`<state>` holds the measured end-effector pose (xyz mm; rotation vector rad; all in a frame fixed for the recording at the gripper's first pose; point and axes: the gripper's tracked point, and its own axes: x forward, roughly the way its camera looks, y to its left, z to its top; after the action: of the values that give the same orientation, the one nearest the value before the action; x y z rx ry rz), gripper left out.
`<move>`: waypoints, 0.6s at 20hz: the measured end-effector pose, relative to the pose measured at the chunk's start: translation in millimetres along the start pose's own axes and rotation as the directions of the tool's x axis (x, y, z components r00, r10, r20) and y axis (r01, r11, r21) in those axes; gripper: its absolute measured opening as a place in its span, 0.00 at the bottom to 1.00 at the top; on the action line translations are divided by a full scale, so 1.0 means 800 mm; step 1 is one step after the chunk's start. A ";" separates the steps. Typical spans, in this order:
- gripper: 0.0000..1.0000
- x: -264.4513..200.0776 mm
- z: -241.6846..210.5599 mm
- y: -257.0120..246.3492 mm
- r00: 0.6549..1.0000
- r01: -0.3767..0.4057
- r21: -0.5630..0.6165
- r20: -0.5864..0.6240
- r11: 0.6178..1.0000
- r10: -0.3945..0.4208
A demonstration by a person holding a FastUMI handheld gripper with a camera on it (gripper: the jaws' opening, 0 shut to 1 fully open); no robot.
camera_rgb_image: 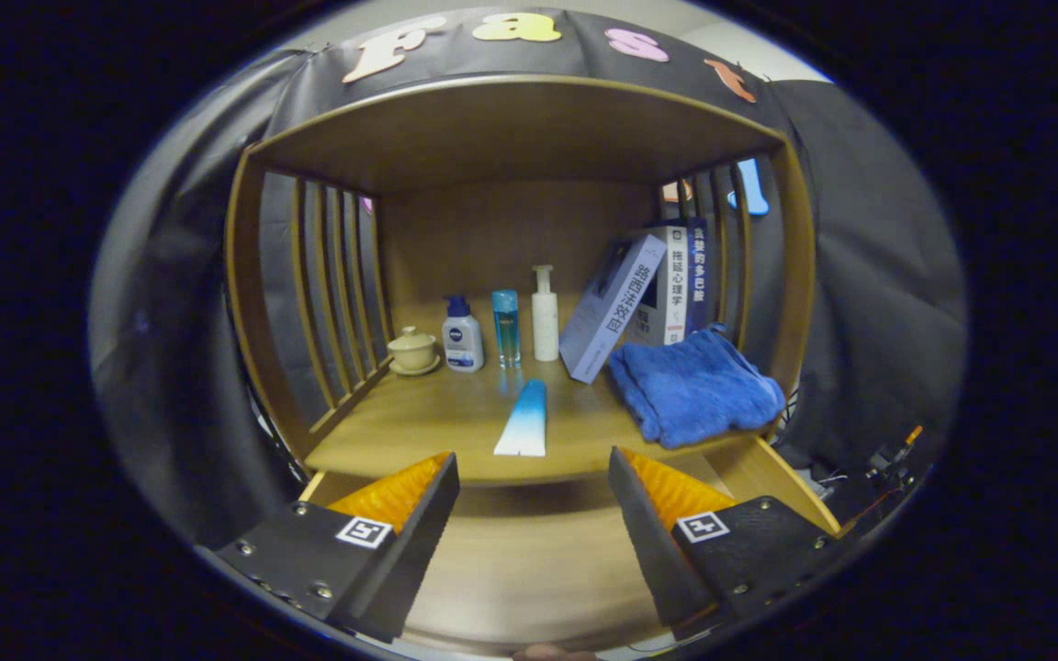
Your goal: Pull open the drawer, take out the items inside it, and place them on the countertop above the cabinet.
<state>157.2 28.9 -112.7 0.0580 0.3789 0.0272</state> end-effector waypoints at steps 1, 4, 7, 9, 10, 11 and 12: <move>0.97 -0.017 -0.006 0.001 1.000 0.000 0.005 0.015 1.000 0.000; 0.97 -0.063 -0.027 0.000 0.998 -0.004 0.025 0.062 1.000 0.003; 0.97 -0.097 -0.052 -0.019 0.993 0.034 0.023 0.109 0.999 -0.036; 0.97 -0.109 -0.070 -0.019 0.990 0.035 0.004 0.140 0.999 -0.035; 0.97 -0.113 -0.080 -0.018 0.988 0.028 -0.024 0.151 0.999 -0.024; 0.97 -0.117 -0.090 -0.025 0.986 0.043 -0.046 0.162 0.998 -0.035; 0.97 -0.121 -0.099 -0.031 0.982 0.057 -0.061 0.183 0.997 -0.045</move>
<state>38.7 4.3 -152.0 -0.0147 0.1972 -0.0158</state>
